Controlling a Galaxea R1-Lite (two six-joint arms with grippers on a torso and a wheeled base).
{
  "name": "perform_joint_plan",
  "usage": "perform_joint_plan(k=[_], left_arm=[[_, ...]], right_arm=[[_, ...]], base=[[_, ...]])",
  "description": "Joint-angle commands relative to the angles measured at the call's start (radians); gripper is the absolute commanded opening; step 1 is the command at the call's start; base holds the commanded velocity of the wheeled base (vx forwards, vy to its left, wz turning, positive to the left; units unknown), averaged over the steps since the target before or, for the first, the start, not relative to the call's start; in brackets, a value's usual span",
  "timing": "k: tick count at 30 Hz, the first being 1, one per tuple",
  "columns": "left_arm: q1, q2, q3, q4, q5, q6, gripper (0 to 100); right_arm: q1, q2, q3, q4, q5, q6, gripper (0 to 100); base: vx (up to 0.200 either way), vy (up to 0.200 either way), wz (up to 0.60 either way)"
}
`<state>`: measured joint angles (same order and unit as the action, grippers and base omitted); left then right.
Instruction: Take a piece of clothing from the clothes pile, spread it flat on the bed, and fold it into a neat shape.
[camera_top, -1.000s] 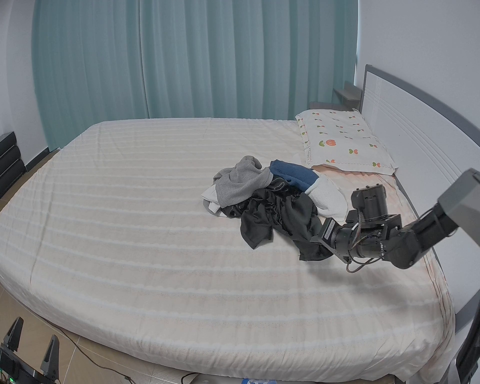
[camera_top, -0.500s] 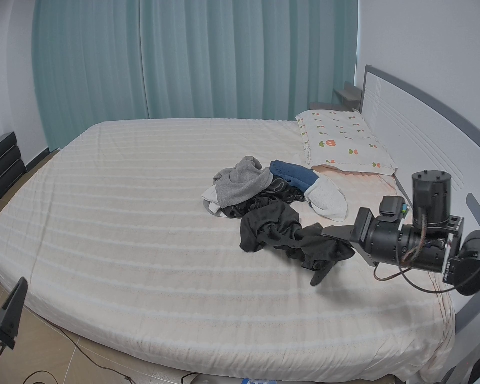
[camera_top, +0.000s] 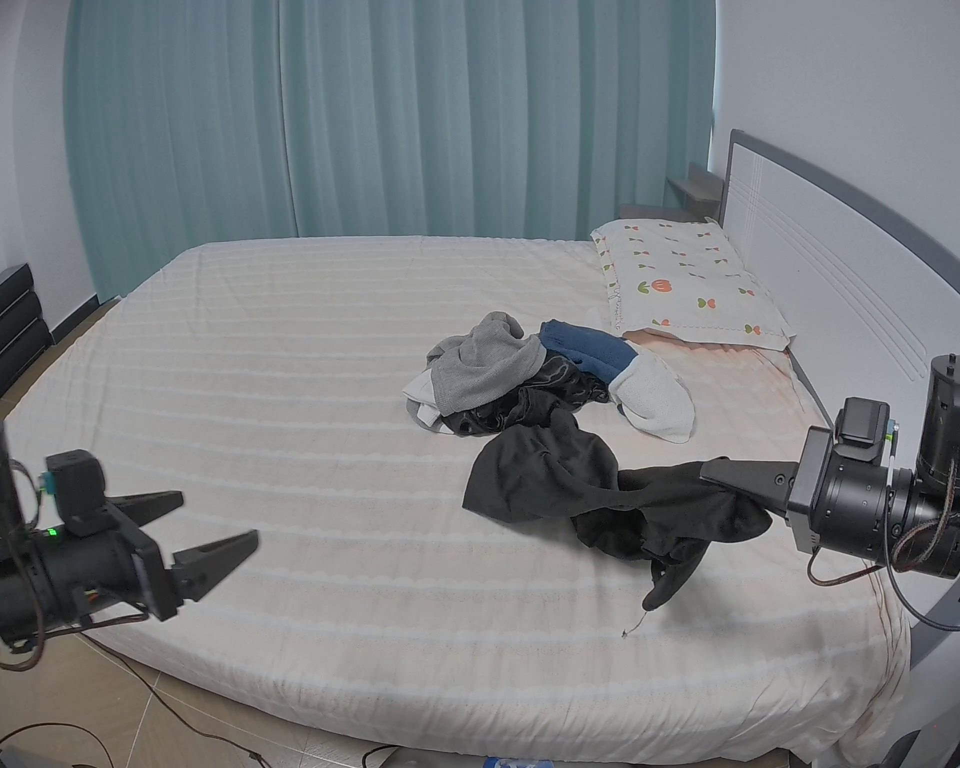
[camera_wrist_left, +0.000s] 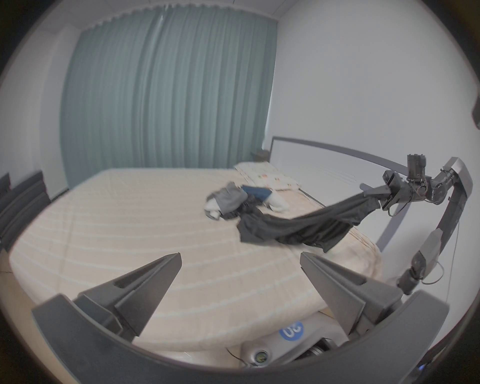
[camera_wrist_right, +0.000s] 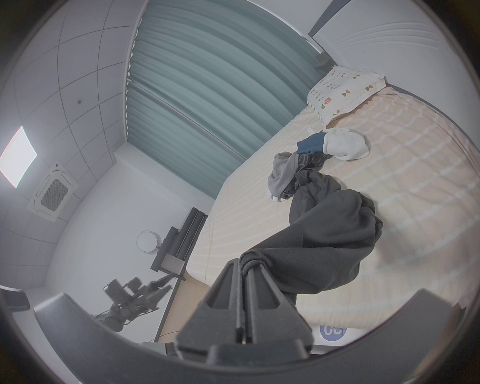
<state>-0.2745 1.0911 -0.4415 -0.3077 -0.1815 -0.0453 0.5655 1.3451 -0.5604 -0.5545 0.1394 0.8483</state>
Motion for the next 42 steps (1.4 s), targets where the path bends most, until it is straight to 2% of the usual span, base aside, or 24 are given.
perform_joint_plan(k=[1, 4, 6, 7, 8, 9, 10, 11, 14, 15, 21, 33, 38, 42], left_arm=[[-0.213, 0.435, -0.022, -0.156, -0.004, -0.122, 100], [-0.253, 0.533, -0.022, -0.243, 0.007, -0.13, 100], [-0.285, 0.659, -0.028, -0.383, 0.073, -0.131, 100], [-0.285, 0.659, -0.028, -0.383, 0.073, -0.131, 100], [-0.302, 0.76, -0.043, -0.495, 0.129, -0.134, 100], [-0.302, 0.76, -0.043, -0.495, 0.129, -0.134, 100], [-0.308, 0.857, -0.048, -0.604, 0.188, -0.139, 100], [-0.312, 0.903, -0.052, -0.648, 0.206, -0.139, 100], [-0.316, 0.954, -0.066, -0.691, 0.221, -0.139, 100], [-0.325, 1.021, -0.12, -0.732, 0.228, -0.14, 100], [-0.359, 1.119, -0.243, -0.731, 0.229, -0.14, 100], [-0.354, 1.299, -0.473, -0.726, 0.249, -0.133, 100], [-0.347, 1.354, -0.582, -0.645, 0.26, -0.136, 100], [-0.338, 1.406, -0.681, -0.636, 0.293, -0.136, 100]], right_arm=[[0.007, -0.061, 0.03, 0.001, -0.001, 0.0, 0], [0.01, -0.057, 0.034, 0.001, -0.001, 0.0, 0], [0.01, -0.055, 0.034, 0.001, 0.0, 0.0, 0], [0.01, -0.055, 0.034, 0.001, 0.0, 0.0, 0], [0.011, -0.052, 0.034, 0.002, 0.0, -0.002, 0], [0.011, -0.052, 0.034, 0.002, 0.0, -0.002, 0], [0.011, -0.049, 0.03, 0.002, -0.001, 0.0, 0], [0.011, -0.049, 0.028, 0.002, -0.001, 0.0, 0], [0.011, -0.049, 0.028, 0.004, 0.0, -0.002, 0], [0.01, -0.046, 0.028, 0.005, 0.0, -0.002, 0], [0.007, -0.032, 0.027, 0.001, -0.001, 0.0, 0], [0.005, -0.032, 0.007, 0.001, -0.004, 0.0, 0], [0.005, -0.032, -0.001, 0.001, -0.02, -0.002, 0], [0.011, -0.035, -0.007, 0.002, -0.021, -0.002, 0]], base=[[0.0, 0.0, 0.0], [0.0, 0.0, 0.0], [0.0, 0.0, 0.0], [0.0, 0.0, 0.0], [0.0, 0.0, 0.0], [0.0, 0.0, 0.0], [0.0, 0.0, 0.0], [0.0, 0.0, 0.0], [0.0, 0.0, 0.0], [0.0, 0.0, 0.0], [0.0, 0.0, 0.0], [0.0, 0.0, 0.0], [0.0, 0.0, 0.0], [0.0, 0.0, 0.0]])
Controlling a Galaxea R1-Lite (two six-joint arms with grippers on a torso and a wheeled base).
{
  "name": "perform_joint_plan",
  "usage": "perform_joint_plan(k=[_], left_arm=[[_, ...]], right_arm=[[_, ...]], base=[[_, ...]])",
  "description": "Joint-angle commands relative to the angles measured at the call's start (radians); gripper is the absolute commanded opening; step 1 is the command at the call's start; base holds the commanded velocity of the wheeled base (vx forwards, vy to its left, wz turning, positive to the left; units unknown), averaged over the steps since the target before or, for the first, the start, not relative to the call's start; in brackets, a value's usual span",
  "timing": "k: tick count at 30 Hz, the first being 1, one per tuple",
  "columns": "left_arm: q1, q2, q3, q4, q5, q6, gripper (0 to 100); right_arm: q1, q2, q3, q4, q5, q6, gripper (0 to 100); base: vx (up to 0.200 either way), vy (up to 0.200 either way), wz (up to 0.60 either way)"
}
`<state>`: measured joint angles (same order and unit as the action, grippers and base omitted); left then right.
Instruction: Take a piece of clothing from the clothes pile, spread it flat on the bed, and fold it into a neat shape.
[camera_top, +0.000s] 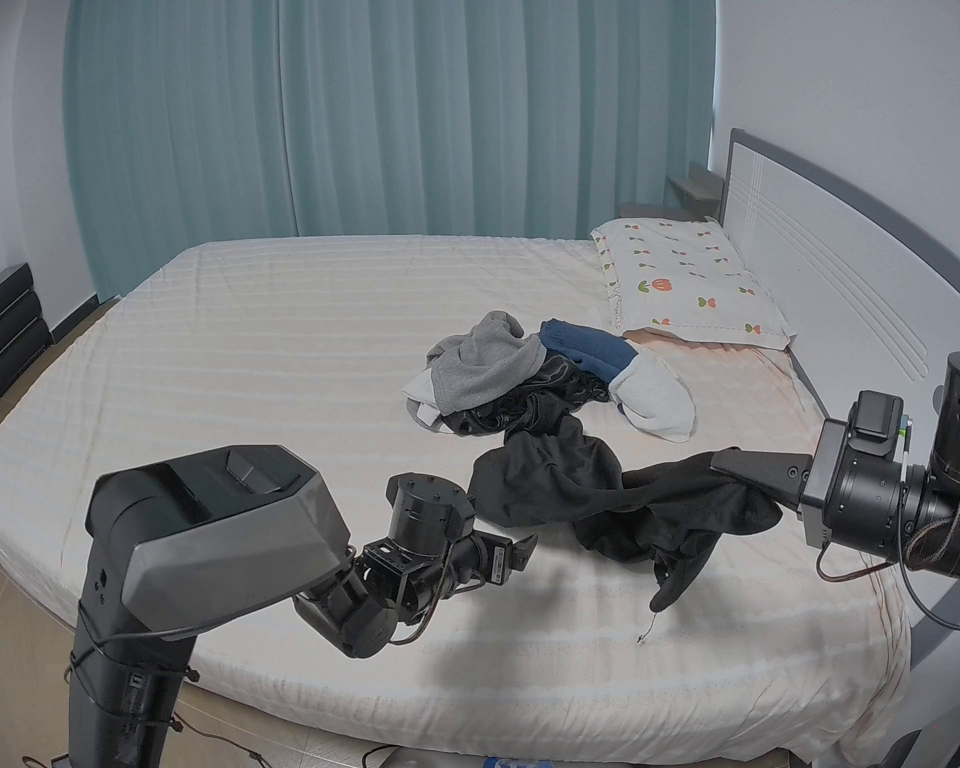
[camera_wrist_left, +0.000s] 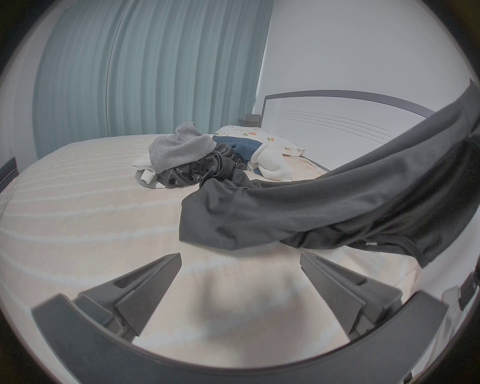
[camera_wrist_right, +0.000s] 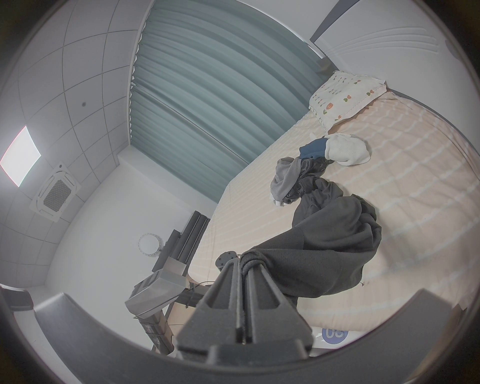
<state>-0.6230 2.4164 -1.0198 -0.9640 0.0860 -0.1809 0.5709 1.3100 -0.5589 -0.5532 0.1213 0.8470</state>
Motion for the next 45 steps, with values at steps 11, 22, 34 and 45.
perform_joint_plan(k=[11, 22, 34, 45], left_arm=[[0.046, 0.228, -0.333, 0.057, 0.032, 0.001, 100], [0.086, 0.314, -0.503, 0.143, 0.037, -0.005, 0], [0.104, 0.084, -0.299, 0.177, 0.031, -0.158, 0], [0.063, -0.441, 0.144, 0.209, 0.029, -0.331, 0]], right_arm=[[0.003, -0.003, -0.007, -0.001, -0.003, 0.0, 0], [0.0, 0.006, -0.006, -0.001, -0.003, 0.0, 0], [-0.035, 0.051, 0.001, -0.002, 0.001, 0.0, 0], [-0.089, 0.201, -0.085, -0.099, 0.011, -0.014, 0]], base=[[0.0, 0.0, 0.0], [0.0, 0.0, 0.0], [0.0, 0.0, 0.0], [0.0, 0.0, 0.0]])
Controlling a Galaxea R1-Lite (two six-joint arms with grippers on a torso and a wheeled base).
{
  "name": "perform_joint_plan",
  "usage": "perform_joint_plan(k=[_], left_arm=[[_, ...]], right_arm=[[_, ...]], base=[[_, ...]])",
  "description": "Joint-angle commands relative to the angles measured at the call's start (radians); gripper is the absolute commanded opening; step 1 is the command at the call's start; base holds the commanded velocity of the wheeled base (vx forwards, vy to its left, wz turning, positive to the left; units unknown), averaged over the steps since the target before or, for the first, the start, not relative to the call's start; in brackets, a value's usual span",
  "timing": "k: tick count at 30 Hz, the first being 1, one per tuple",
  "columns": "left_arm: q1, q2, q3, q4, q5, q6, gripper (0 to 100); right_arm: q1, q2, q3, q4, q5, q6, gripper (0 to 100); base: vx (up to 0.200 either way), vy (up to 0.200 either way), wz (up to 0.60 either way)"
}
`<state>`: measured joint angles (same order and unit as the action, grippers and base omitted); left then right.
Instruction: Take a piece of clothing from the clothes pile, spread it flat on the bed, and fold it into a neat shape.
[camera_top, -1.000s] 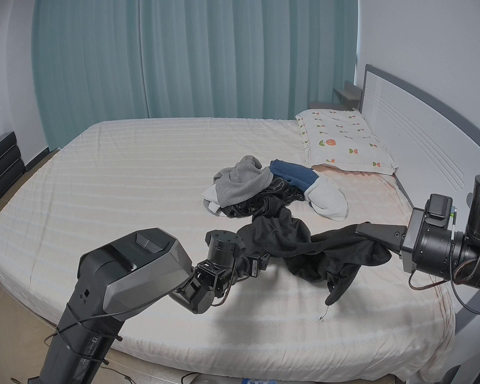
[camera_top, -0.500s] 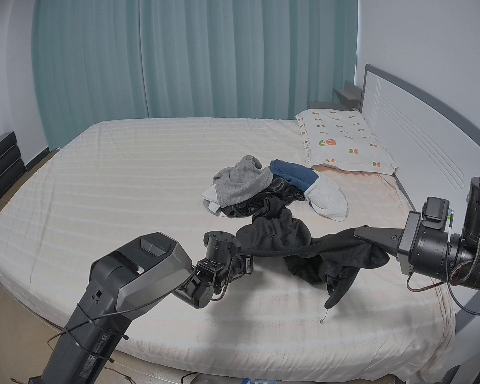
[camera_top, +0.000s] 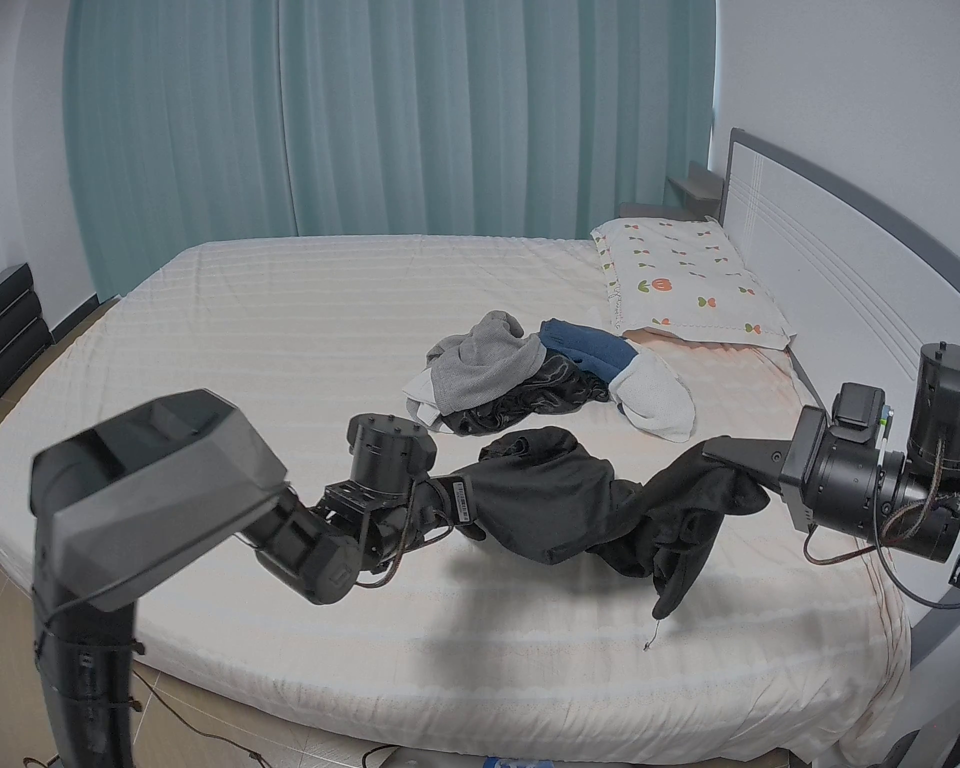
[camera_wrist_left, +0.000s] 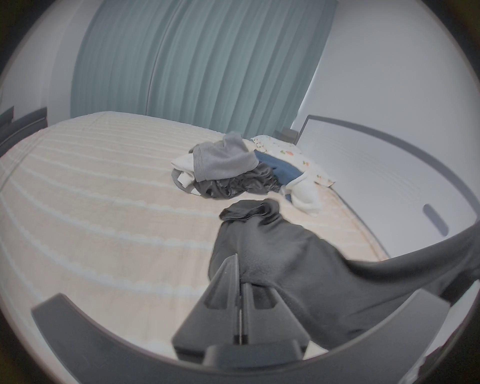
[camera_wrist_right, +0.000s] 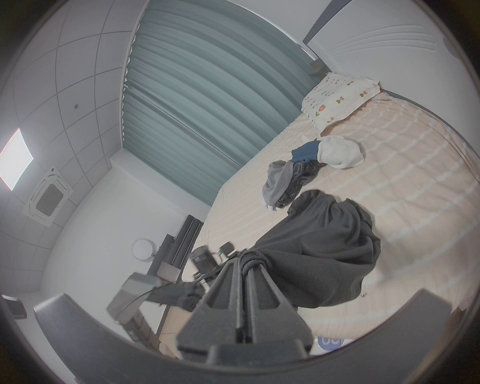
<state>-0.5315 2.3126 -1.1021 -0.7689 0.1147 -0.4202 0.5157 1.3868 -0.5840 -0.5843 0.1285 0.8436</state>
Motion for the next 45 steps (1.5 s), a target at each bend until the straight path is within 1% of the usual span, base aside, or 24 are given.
perform_joint_plan(k=[1, 4, 5, 7, 8, 9, 11, 12, 14, 18, 19, 20, 21, 23, 25, 26, 27, 28, 32, 35, 41, 45], left_arm=[[-0.028, -0.383, 0.266, 0.023, 0.014, -0.095, 0], [-0.028, -0.467, 0.298, 0.114, 0.051, -0.101, 0], [-0.028, -0.529, 0.298, 0.223, 0.049, -0.14, 0], [-0.03, -0.578, 0.289, 0.301, 0.042, -0.221, 0], [-0.03, -0.585, 0.286, 0.318, 0.039, -0.244, 0], [-0.028, -0.598, 0.291, 0.33, 0.02, -0.29, 0], [-0.024, -0.614, 0.321, 0.332, 0.002, -0.298, 0], [-0.022, -0.621, 0.34, 0.33, -0.001, -0.298, 0], [-0.018, -0.645, 0.401, 0.318, -0.004, -0.305, 0], [-0.018, -0.651, 0.447, 0.289, -0.003, -0.31, 0], [-0.013, -0.642, 0.499, 0.212, -0.004, -0.315, 0], [-0.008, -0.641, 0.51, 0.186, -0.006, -0.316, 0], [-0.002, -0.637, 0.535, 0.14, -0.012, -0.331, 0], [-0.001, -0.637, 0.57, 0.096, -0.035, -0.376, 0], [-0.001, -0.641, 0.593, 0.08, -0.086, -0.397, 0], [-0.001, -0.641, 0.594, 0.079, -0.09, -0.399, 0], [-0.002, -0.637, 0.605, 0.079, -0.135, -0.413, 0], [-0.004, -0.631, 0.607, 0.08, -0.142, -0.42, 0], [-0.008, -0.567, 0.619, 0.076, -0.141, -0.471, 0], [-0.001, -0.565, 0.657, 0.073, -0.155, -0.511, 0], [0.018, -0.562, 0.699, -0.006, -0.176, -0.522, 0], [0.031, -0.562, 0.729, -0.016, -0.194, -0.532, 0]], right_arm=[[-0.031, 0.15, -0.082, -0.095, 0.002, -0.014, 0], [-0.023, 0.198, -0.123, -0.131, -0.009, -0.015, 0], [-0.022, 0.241, -0.145, -0.146, -0.007, -0.014, 0], [-0.022, 0.287, -0.163, -0.174, -0.007, -0.012, 0], [-0.022, 0.301, -0.169, -0.19, -0.007, -0.011, 0], [-0.023, 0.33, -0.184, -0.244, -0.009, -0.006, 0], [-0.029, 0.357, -0.188, -0.33, -0.01, -0.006, 0], [-0.029, 0.367, -0.178, -0.35, -0.013, -0.006, 0], [-0.029, 0.411, -0.135, -0.411, -0.046, -0.009, 0], [-0.039, 0.459, -0.102, -0.445, -0.072, -0.001, 0], [-0.048, 0.506, -0.051, -0.516, -0.059, 0.003, 0], [-0.048, 0.521, -0.026, -0.545, -0.055, 0.006, 0], [-0.045, 0.56, 0.003, -0.606, -0.05, 0.015, 0], [-0.042, 0.624, 0.018, -0.724, -0.067, 0.023, 0], [-0.042, 0.673, 0.026, -0.812, -0.092, 0.023, 0], [-0.042, 0.675, 0.027, -0.816, -0.095, 0.023, 0], [-0.034, 0.69, 0.03, -0.841, -0.138, 0.022, 0], [-0.031, 0.692, 0.035, -0.838, -0.147, 0.02, 0], [-0.023, 0.683, 0.061, -0.836, -0.155, 0.022, 0], [-0.019, 0.684, 0.067, -0.836, -0.162, 0.023, 0], [-0.02, 0.686, 0.084, -0.845, -0.161, 0.025, 0], [-0.022, 0.687, 0.098, -0.848, -0.159, 0.026, 0]], base=[[0.0, 0.0, 0.0], [0.0, 0.0, 0.0], [0.0, 0.0, 0.0], [0.0, 0.0, 0.0], [0.0, 0.0, 0.0], [0.0, 0.0, 0.0], [0.0, 0.0, 0.0], [0.0, 0.0, 0.0], [0.0, 0.0, 0.0], [0.0, 0.0, 0.0], [0.0, 0.0, 0.0], [0.0, 0.0, 0.0], [0.0, 0.0, 0.0], [0.0, 0.0, 0.0], [0.0, 0.0, 0.0], [0.0, 0.0, 0.0], [0.0, 0.0, 0.0], [0.0, 0.0, 0.0], [0.0, 0.0, 0.0], [0.0, 0.0, 0.0], [0.0, 0.0, 0.0], [0.0, 0.0, 0.0]])
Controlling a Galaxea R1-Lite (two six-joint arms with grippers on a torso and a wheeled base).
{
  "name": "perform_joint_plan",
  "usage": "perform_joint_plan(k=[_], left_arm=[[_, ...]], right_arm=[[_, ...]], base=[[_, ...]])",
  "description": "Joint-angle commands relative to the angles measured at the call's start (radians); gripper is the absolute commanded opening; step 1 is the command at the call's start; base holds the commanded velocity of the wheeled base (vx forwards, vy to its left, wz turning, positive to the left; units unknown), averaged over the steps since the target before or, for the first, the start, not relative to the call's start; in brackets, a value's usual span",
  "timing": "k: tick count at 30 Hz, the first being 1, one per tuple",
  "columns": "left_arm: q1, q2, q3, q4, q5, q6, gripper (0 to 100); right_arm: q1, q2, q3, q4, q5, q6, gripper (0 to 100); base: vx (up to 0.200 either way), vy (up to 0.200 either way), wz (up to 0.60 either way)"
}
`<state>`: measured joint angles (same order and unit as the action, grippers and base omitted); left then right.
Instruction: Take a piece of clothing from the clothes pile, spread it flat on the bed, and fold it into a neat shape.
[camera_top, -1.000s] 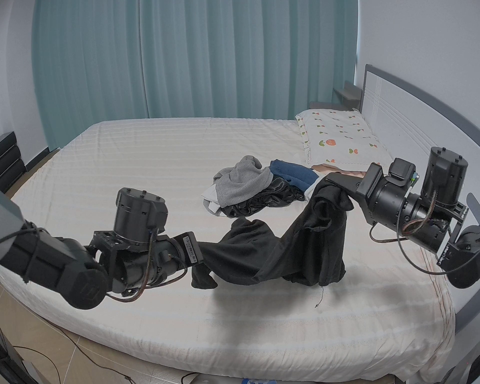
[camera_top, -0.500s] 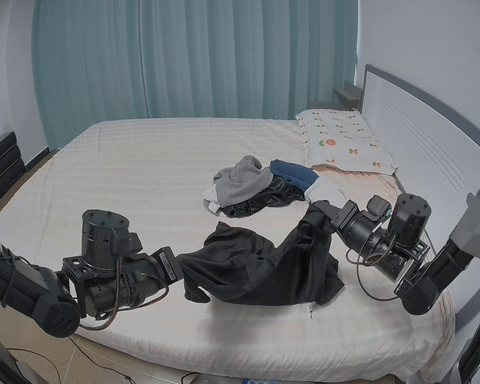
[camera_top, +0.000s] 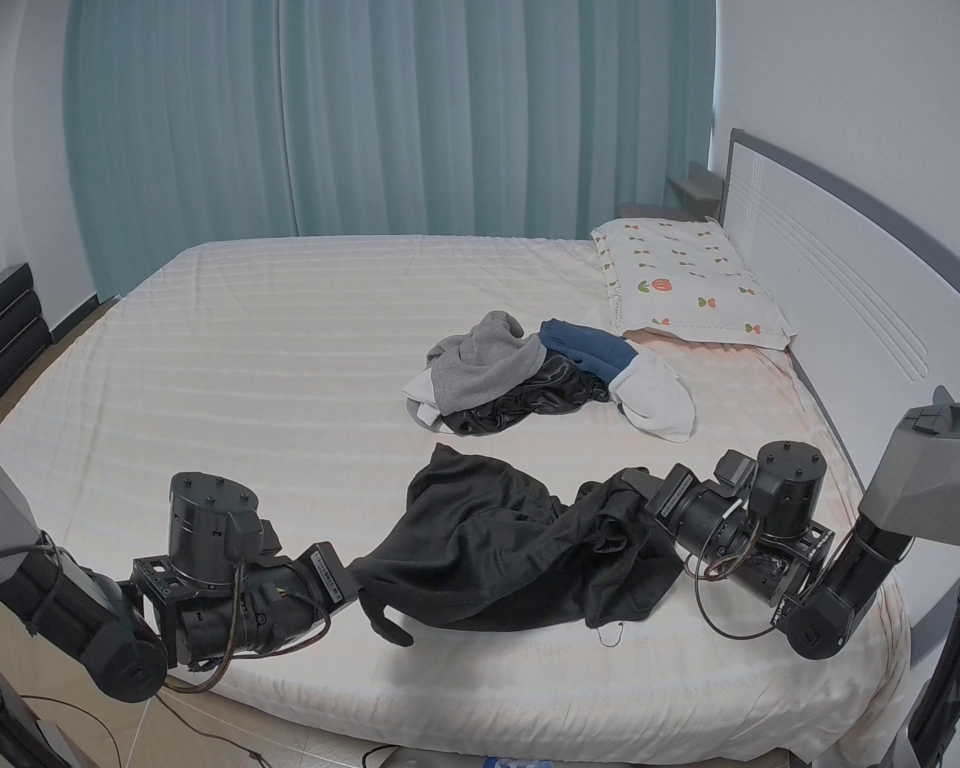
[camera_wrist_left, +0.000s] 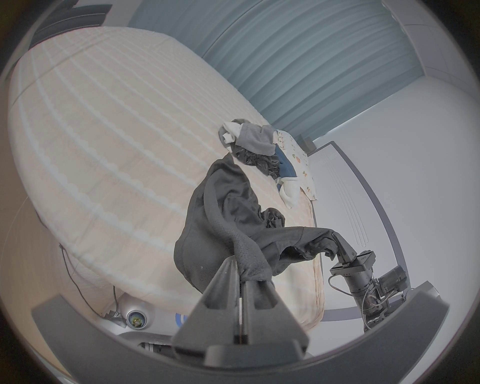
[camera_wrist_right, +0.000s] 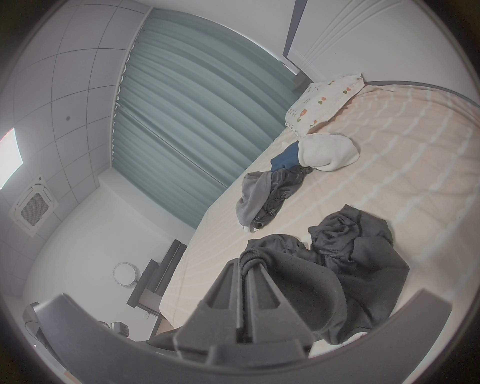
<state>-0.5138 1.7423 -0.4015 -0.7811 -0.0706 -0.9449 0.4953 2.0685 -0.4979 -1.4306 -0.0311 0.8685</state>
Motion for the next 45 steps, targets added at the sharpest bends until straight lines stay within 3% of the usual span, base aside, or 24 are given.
perform_joint_plan(k=[1, 6, 24, 30, 45], left_arm=[[0.014, 0.006, 0.035, -0.007, -0.011, -0.012, 0], [0.02, 0.0, 0.049, -0.017, -0.009, -0.023, 0], [0.034, 0.011, 0.033, -0.017, -0.006, -0.034, 0], [0.034, 0.006, 0.026, -0.02, -0.011, -0.097, 0], [0.034, 0.002, 0.013, -0.02, -0.011, -0.098, 0]], right_arm=[[0.0, 0.002, 0.012, -0.002, 0.0, 0.001, 0], [-0.001, 0.007, 0.013, -0.002, -0.001, 0.001, 0], [0.032, 0.039, 0.021, -0.005, 0.0, 0.0, 0], [0.029, 0.05, 0.022, -0.017, 0.0, 0.0, 0], [0.026, 0.036, 0.033, -0.017, -0.009, -0.003, 0]], base=[[-0.2, 0.0, 0.0], [-0.2, 0.0, 0.0], [0.0, 0.0, 0.0], [0.0, 0.0, 0.0], [0.0, 0.2, 0.0]])
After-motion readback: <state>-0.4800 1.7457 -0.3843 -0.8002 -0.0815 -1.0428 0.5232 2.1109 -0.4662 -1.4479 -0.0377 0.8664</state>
